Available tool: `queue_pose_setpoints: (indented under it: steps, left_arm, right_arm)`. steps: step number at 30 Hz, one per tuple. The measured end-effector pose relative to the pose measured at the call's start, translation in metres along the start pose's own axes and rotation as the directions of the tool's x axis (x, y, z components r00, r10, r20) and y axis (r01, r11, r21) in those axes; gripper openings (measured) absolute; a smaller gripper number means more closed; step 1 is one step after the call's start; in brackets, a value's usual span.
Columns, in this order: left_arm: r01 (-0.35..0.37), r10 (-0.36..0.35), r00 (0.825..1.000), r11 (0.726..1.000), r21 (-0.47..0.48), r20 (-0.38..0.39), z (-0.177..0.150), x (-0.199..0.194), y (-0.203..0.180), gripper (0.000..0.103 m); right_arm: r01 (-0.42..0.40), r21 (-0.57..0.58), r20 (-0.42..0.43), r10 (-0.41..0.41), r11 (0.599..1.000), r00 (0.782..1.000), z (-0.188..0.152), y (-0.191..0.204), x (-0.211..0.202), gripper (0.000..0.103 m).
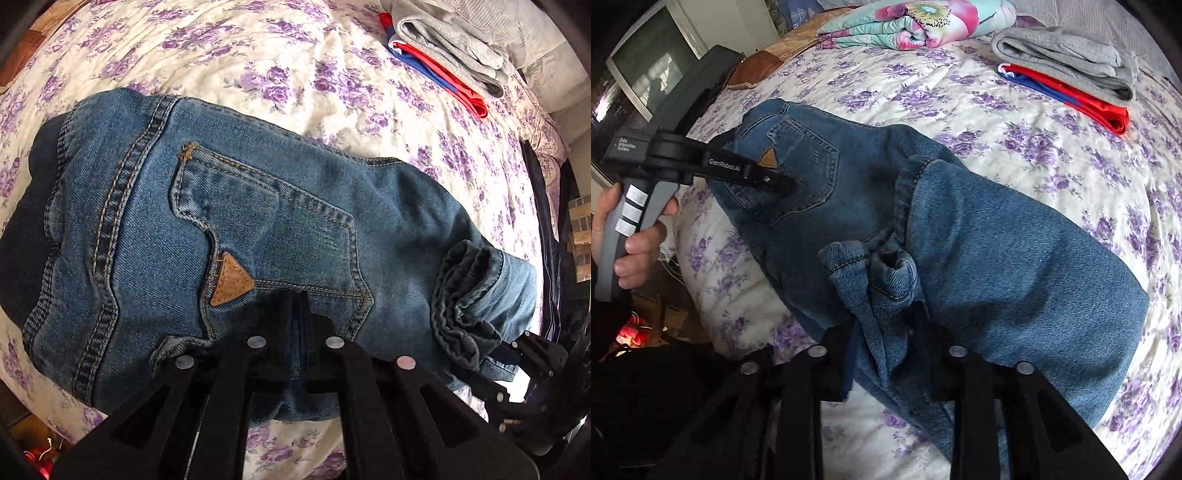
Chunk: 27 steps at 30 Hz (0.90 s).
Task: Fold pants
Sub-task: 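Fold the leg hem with the right tool toward the left tool at the waistband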
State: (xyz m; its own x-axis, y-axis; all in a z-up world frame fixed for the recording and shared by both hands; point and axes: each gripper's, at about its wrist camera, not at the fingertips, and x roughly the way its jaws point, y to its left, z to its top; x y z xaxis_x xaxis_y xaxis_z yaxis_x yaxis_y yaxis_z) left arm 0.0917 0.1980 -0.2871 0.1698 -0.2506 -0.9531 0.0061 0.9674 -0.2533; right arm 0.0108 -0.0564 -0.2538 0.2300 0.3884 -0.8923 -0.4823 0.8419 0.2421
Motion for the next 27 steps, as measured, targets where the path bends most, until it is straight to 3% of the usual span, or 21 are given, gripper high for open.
queue_pose_setpoints:
  steps: [2, 4, 8, 10, 11, 13, 16, 18, 23, 27]
  left_arm:
    - [-0.003, 0.003, 1.0, 1.0, 0.004, -0.003, 0.0, 0.0, 0.0, 0.002]
    - [-0.004, 0.004, 1.0, 1.0, 0.009, -0.004, 0.0, 0.0, -0.001, 0.002]
    - [0.009, -0.009, 1.0, 1.0, 0.013, -0.001, 0.0, -0.001, 0.002, 0.002]
    - [0.015, -0.015, 1.0, 1.0, 0.01, 0.001, -0.001, -0.001, 0.003, 0.002]
    - [0.016, -0.016, 1.0, 1.0, 0.01, 0.002, -0.002, -0.001, 0.004, 0.002]
    - [0.015, -0.015, 1.0, 1.0, 0.01, 0.001, -0.003, -0.002, 0.004, 0.002]
    - [0.019, -0.019, 1.0, 1.0, 0.012, 0.003, -0.004, -0.003, 0.005, 0.002]
    - [0.023, -0.023, 1.0, 1.0, 0.01, 0.005, -0.005, -0.003, 0.007, 0.002]
    - [0.044, -0.044, 0.999, 0.999, 0.0, 0.012, -0.008, -0.004, 0.011, 0.002]
    - [0.05, -0.05, 0.999, 0.999, 0.002, 0.014, -0.008, -0.005, 0.013, 0.002]
  right_arm:
    - [-0.026, -0.006, -0.021, 0.025, 1.0, 0.999, 0.002, 0.008, -0.008, 0.055]
    - [-0.087, -0.004, -0.03, 0.087, 0.996, 0.996, 0.007, 0.012, -0.02, 0.056]
    - [-0.143, 0.036, 0.057, 0.141, 0.989, 0.988, 0.018, 0.006, -0.052, 0.058]
    - [-0.097, 0.061, 0.072, 0.093, 0.993, 0.993, 0.023, -0.003, -0.053, 0.033]
    - [-0.066, 0.073, 0.043, 0.063, 0.995, 0.997, 0.024, -0.007, -0.045, 0.011]
    - [-0.066, 0.105, -0.001, 0.066, 0.992, 0.998, 0.027, -0.014, -0.026, 0.01]
    - [-0.034, 0.132, -0.132, 0.052, 0.991, 0.99, 0.02, -0.018, 0.02, 0.011]
    - [-0.034, 0.151, -0.116, 0.052, 0.988, 0.992, 0.017, -0.019, 0.025, 0.01]
    - [-0.032, 0.149, -0.167, 0.057, 0.988, 0.984, 0.031, -0.016, 0.013, 0.012]
    - [0.012, 0.133, -0.076, -0.002, 0.991, 0.997, 0.054, -0.018, -0.012, 0.013]
